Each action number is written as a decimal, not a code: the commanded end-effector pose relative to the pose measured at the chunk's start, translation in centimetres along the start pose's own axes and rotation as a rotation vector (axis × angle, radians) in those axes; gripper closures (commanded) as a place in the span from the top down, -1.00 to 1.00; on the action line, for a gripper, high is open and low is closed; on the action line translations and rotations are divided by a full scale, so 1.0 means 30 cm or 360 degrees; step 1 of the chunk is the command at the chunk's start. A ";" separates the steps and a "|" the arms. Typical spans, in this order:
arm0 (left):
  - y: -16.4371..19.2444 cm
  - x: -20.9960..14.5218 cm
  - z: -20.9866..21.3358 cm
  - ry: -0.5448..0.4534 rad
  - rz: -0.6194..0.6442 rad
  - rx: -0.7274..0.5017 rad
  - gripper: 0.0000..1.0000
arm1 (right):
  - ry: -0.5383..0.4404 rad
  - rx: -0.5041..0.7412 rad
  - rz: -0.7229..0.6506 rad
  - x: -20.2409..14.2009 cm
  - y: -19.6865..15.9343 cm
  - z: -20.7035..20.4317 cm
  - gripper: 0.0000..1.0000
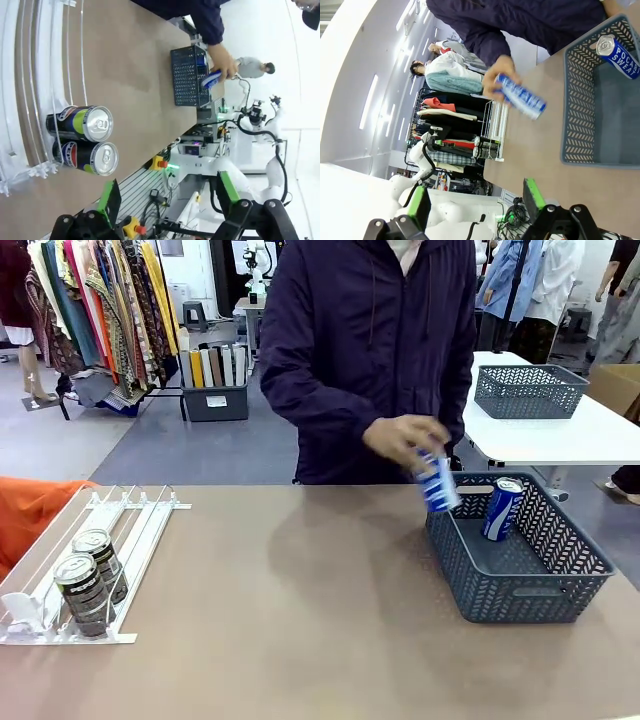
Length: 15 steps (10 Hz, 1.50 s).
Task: Retrieve and store the cans from the dispenser.
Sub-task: Pick up the last remaining can from one row of the Automatic Can Dispenser and place it in the middle of the table, then pick up one can from the Automatic Can Dispenser and place it in the middle of the table.
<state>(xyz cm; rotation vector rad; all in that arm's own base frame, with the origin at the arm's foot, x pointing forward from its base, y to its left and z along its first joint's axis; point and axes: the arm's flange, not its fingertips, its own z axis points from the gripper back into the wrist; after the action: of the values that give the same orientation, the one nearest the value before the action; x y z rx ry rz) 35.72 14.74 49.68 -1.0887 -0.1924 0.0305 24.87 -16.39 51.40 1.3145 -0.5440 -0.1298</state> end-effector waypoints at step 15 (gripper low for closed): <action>-0.276 -0.131 -0.506 0.0475 -0.0485 0.1454 1.00 | -0.0026 0.0046 0.0024 0.011 0.011 -0.005 1.00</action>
<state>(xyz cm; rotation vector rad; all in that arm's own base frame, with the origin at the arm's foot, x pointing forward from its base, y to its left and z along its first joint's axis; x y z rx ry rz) 33.05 -2.96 50.63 -0.1546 -0.0109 -0.3622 24.87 -16.37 51.41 1.3146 -0.5434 -0.1292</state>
